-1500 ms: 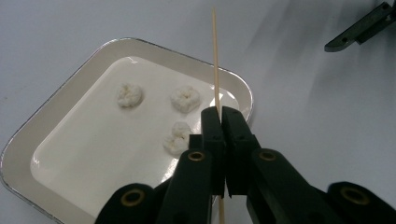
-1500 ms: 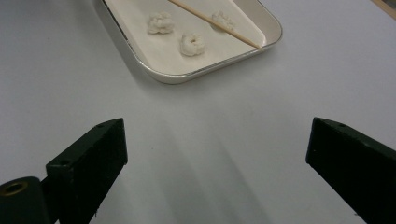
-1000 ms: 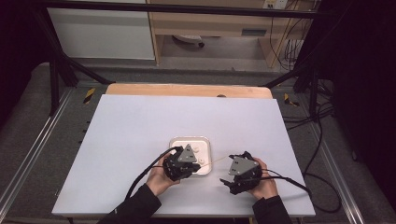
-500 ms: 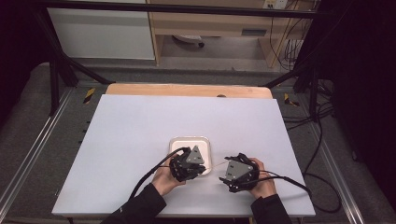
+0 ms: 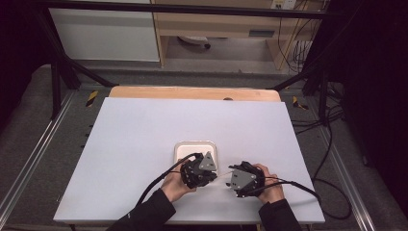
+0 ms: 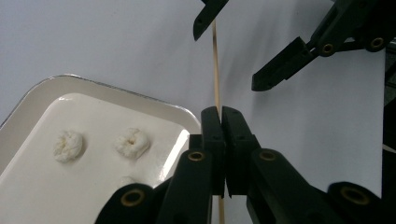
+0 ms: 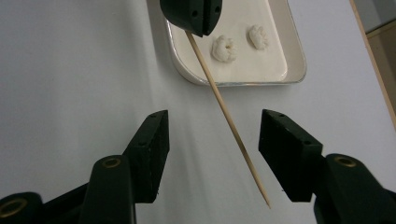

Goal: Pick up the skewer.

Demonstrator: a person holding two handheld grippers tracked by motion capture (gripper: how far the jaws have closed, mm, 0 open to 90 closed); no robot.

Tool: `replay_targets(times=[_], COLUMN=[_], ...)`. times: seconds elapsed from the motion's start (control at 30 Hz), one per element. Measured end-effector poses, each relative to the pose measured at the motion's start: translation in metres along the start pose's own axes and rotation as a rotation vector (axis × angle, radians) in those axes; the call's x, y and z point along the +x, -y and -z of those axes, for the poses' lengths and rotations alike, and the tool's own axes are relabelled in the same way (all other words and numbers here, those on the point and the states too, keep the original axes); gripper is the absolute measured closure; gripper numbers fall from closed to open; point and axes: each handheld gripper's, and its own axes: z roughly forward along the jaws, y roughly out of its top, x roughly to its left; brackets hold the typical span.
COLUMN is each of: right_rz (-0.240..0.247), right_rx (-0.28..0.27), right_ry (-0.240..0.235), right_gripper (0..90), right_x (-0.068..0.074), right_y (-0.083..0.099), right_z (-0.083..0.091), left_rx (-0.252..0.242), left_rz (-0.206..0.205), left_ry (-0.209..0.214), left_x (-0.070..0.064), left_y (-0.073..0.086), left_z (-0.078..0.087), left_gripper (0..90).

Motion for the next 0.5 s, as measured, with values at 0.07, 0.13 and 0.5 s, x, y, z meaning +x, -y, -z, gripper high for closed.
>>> replay_targets(times=[0.07, 0.13, 0.5], right_rz=[0.011, 0.025, 0.109], right_rx=[0.005, 0.009, 0.021], right_ry=[-0.005, -0.011, -0.002], right_gripper=[45.8, 47.8, 61.8], right_x=[0.0006, 0.0007, 0.0009], right_y=[-0.0003, -0.0005, -0.0018], right_z=[-0.0004, -0.0009, -0.0019], left_rx=[0.002, 0.002, 0.016], left_rz=[-0.001, -0.008, -0.032], left_ry=[0.001, 0.006, 0.03], left_x=[-0.0013, -0.0018, -0.0074], left_y=[-0.0014, -0.0026, -0.0076], left_z=[-0.0007, -0.0014, -0.0059], left_gripper=[88.7, 88.7, 88.7])
